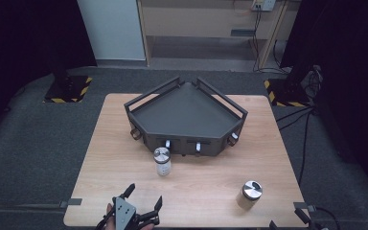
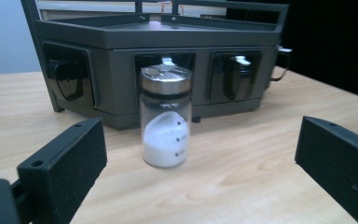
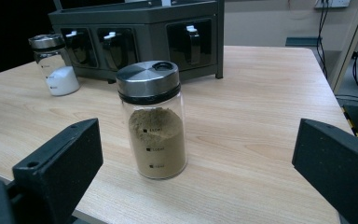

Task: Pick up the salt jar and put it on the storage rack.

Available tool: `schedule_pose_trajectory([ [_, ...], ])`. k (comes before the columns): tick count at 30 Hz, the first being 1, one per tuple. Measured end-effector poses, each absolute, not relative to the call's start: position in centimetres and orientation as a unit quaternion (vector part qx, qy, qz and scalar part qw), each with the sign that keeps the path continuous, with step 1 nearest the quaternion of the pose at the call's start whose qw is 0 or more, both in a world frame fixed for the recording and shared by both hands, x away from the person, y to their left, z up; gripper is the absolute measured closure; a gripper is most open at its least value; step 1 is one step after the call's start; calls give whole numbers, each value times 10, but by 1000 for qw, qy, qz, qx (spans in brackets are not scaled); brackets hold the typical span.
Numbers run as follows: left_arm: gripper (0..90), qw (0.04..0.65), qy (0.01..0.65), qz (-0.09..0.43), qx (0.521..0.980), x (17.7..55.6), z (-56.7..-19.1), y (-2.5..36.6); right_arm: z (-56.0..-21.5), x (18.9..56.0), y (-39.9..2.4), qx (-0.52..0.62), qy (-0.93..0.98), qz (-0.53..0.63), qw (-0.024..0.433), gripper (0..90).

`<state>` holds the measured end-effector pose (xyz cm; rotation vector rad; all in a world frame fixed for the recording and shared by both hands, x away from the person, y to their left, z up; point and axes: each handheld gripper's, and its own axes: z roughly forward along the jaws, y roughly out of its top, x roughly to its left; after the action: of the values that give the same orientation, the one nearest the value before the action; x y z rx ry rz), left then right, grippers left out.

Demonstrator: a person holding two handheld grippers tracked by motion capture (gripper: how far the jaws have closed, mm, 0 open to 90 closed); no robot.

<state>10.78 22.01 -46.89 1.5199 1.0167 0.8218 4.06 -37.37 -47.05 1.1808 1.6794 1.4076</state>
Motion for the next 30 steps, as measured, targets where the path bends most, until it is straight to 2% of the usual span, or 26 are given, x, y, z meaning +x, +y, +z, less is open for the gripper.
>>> schedule_pose_trajectory([
  [4,9,529,421,364,641,128,-473,204,-471,43,-373,449,642,534,317,20],
  [7,12,540,421,378,623,140,-485,195,-471,44,-373,448,643,534,316,21],
  [13,13,526,425,364,640,166,-493,188,-471,44,-375,448,645,535,312,21],
  [19,13,523,443,354,637,187,-499,180,-471,46,-375,447,646,536,309,22],
  [30,21,486,461,368,645,208,-501,165,-471,48,-375,445,649,538,302,22],
])
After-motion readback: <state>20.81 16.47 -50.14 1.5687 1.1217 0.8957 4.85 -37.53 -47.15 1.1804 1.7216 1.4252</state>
